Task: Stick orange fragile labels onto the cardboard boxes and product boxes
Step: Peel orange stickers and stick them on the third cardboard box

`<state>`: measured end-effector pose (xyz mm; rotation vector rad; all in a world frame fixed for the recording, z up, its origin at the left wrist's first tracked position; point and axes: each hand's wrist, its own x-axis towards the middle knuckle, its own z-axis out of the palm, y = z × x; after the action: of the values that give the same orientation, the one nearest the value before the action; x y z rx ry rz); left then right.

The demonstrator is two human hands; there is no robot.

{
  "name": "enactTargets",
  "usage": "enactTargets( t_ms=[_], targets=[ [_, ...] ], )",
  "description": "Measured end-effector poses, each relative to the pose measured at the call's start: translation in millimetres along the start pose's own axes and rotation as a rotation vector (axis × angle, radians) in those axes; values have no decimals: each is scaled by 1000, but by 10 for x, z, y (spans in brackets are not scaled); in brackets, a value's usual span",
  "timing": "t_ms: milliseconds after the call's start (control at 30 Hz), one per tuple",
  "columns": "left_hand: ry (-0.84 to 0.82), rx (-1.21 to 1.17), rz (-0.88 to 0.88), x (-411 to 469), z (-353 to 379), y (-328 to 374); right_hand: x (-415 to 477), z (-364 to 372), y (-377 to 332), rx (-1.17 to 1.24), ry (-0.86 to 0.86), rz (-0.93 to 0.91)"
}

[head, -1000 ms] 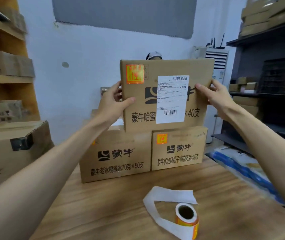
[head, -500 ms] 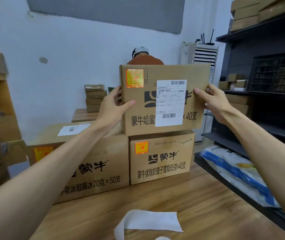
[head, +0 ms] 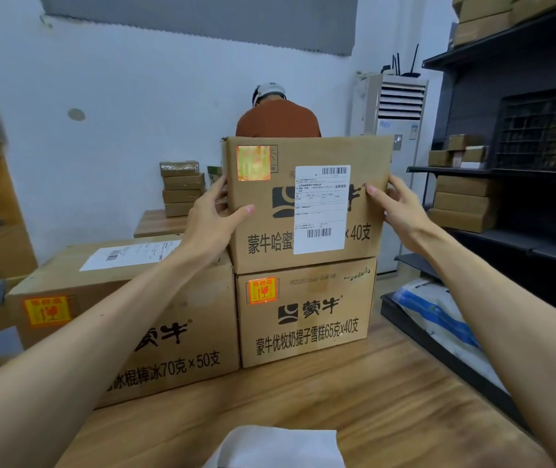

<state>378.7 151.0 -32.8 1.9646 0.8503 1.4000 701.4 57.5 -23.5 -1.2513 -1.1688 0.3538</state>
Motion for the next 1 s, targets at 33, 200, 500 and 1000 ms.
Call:
enactTargets(
  t_ms=[33,200,500,1000],
  targets=[
    [8,13,-2,-14,9,13,4,27,23,3,-8,-1],
    [40,101,-4,-82,30,54,-20,115,15,-54,-37,14],
    [5,349,17,-387,-436,264,-471,250,-362,-358,270,-142],
    [-121,1179,-45,-2165,-2679,433,-2342,2371,-1120,-659,-291,-481]
  ],
)
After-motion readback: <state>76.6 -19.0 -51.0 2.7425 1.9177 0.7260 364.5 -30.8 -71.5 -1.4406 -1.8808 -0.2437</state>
